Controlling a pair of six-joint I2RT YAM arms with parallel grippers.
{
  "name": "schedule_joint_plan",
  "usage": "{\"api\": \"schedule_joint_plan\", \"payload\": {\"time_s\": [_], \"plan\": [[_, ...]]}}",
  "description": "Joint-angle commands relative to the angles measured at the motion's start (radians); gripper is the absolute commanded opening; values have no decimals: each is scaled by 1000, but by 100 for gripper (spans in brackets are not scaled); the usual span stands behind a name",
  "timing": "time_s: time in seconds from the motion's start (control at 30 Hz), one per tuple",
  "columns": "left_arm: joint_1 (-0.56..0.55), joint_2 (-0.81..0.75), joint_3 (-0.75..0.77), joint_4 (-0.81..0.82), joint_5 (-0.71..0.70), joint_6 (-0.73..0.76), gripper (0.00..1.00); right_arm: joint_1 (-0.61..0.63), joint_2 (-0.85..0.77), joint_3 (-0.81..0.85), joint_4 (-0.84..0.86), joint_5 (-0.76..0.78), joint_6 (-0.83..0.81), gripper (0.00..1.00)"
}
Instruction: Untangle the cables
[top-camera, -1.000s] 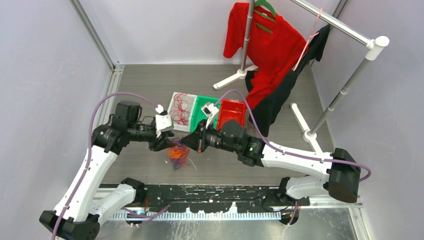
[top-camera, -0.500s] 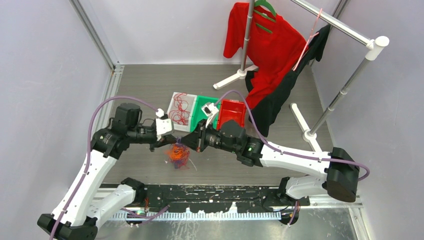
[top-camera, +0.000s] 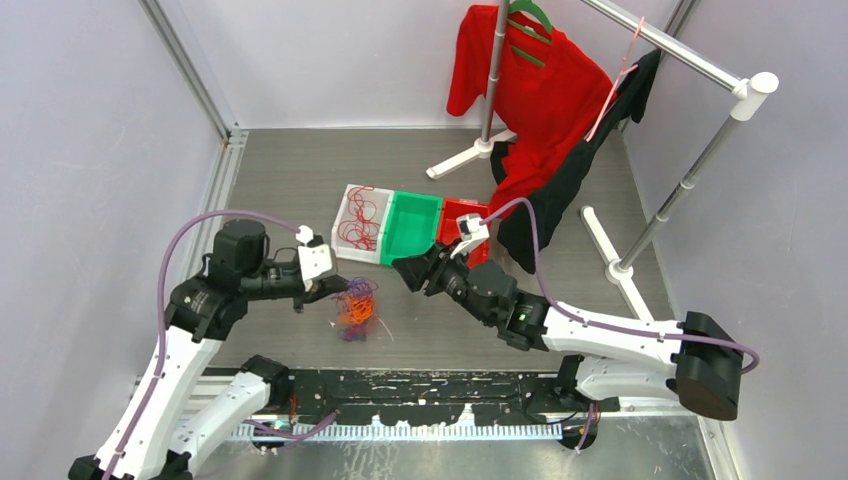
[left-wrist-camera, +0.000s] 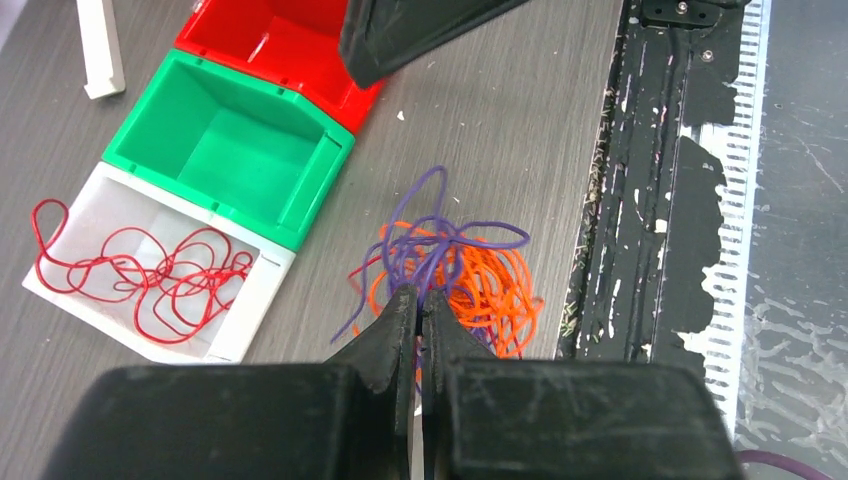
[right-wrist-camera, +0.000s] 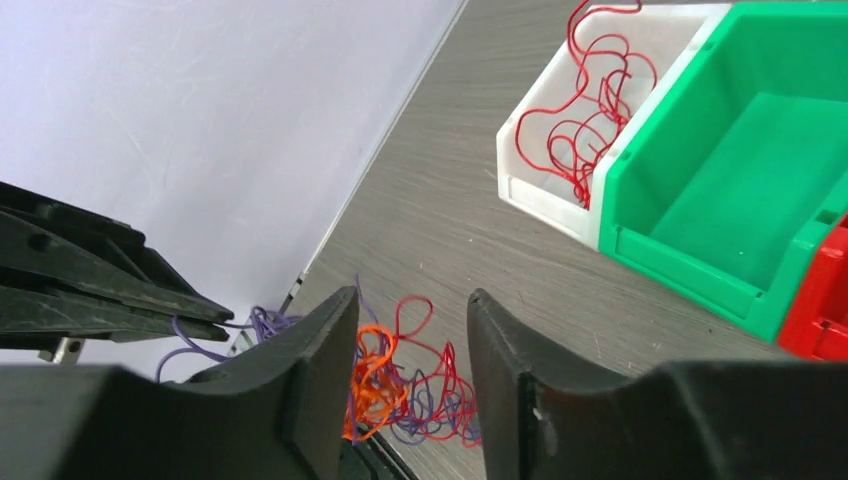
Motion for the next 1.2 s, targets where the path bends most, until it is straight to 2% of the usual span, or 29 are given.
{"api": "schedule_joint_plan", "payload": {"time_s": [0.0,0.1,0.2,0.33,0.47,0.63,0.9,1.17], "plan": [[-3,2,20,35,-6,-54,0,2,-70,4,-3,75,-23,53],[-3,17,31,83,-46,-136,0,21,-97,-1,17,-14,-67,60],[-3,34,54,105,-61,-194,0,87,-89,36,-16,-39,-173,65],[-3,39,62,118,-40,-247,0,112,-34,90,-30,-114,-222,66],[-3,38,71,98,-38,-240,0,121,13,120,-23,-85,-254,65],[-3,34,83,63,-18,-209,0,121,37,123,4,45,-270,60],[-3,32,87,28,10,-184,0,120,65,117,36,39,-256,58],[-3,38,97,25,38,-197,0,121,123,131,127,122,-272,59]]}}
